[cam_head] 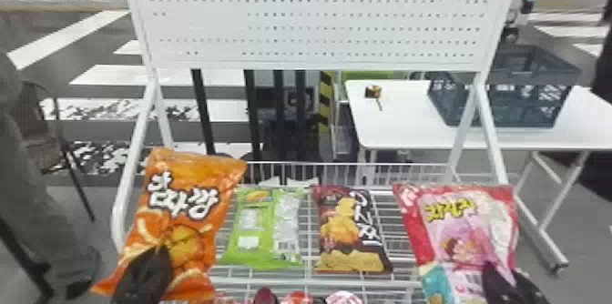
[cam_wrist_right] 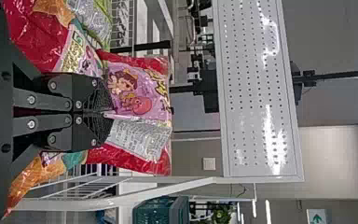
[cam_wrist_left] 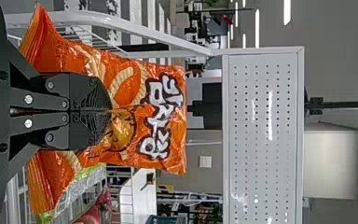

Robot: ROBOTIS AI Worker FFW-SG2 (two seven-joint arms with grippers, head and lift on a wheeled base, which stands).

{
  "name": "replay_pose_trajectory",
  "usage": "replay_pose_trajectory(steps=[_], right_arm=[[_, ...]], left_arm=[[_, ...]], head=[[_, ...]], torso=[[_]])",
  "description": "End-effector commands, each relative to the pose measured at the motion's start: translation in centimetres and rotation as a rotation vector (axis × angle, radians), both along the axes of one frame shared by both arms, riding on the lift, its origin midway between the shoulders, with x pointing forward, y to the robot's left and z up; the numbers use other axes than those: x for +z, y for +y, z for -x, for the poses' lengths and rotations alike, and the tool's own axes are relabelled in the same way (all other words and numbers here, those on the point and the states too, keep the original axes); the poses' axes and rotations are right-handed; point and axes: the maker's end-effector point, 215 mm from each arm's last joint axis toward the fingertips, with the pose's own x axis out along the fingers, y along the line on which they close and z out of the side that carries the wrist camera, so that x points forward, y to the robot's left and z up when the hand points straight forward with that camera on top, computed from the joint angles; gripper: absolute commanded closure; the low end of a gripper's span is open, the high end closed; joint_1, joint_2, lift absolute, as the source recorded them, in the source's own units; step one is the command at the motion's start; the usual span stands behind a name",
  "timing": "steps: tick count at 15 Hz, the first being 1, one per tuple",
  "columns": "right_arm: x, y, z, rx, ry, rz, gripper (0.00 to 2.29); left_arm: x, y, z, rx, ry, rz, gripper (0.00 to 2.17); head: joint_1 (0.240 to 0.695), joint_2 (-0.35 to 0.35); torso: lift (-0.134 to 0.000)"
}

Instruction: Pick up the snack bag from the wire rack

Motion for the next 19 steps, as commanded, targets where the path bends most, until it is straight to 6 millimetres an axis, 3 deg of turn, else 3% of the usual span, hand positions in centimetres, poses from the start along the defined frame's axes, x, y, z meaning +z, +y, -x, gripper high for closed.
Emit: replay_pose_trajectory(steps=[1,19], right_arm=[[0.0,-0.2,0.1,-0.003,0.0,0.002,2.22],[-0.3,-1.7,-0.1,-0.026,0.003,0.014,2.22]], left_arm=[[-0.1,0.3,0.0,0.005,0.001,-0.002,2.08],[0.4,0.7,0.1,0.02,-0.006,-0.001,2.07]], head=[[0.499,0.0],[0.499,0.0]], torso=[[0.0],[0.0]])
